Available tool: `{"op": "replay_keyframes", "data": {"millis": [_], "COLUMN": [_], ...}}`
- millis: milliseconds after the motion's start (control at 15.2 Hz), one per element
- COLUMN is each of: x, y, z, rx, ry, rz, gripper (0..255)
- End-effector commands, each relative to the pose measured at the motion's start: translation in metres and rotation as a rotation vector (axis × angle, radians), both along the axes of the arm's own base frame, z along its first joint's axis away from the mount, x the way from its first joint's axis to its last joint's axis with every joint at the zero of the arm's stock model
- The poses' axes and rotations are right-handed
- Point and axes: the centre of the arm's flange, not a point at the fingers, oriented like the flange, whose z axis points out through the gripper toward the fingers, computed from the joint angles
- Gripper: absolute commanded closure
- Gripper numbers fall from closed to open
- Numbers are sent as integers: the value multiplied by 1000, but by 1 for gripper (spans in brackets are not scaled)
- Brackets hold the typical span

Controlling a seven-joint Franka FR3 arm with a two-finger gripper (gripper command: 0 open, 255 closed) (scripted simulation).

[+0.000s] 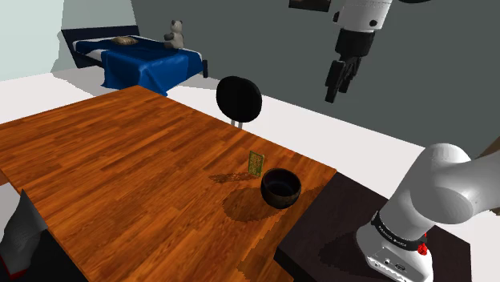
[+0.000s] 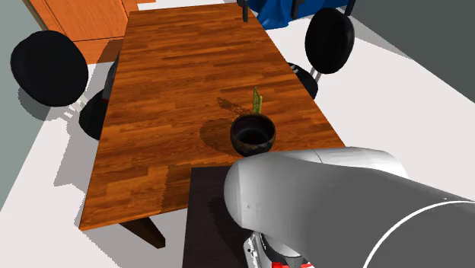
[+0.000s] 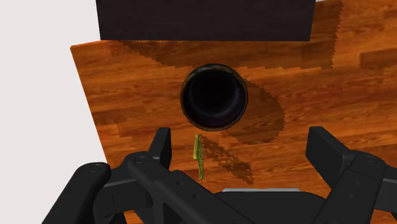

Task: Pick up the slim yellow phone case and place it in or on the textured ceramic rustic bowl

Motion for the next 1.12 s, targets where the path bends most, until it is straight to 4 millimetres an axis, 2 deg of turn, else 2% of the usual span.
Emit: {"op": "replay_keyframes", "data": {"millis": [0,1056], "x": [0,123], "y": [0,-9], "z": [0,-169], "rx": [0,-27], "ry": [0,-21], "rz": [0,65], "gripper": [0,0]}}
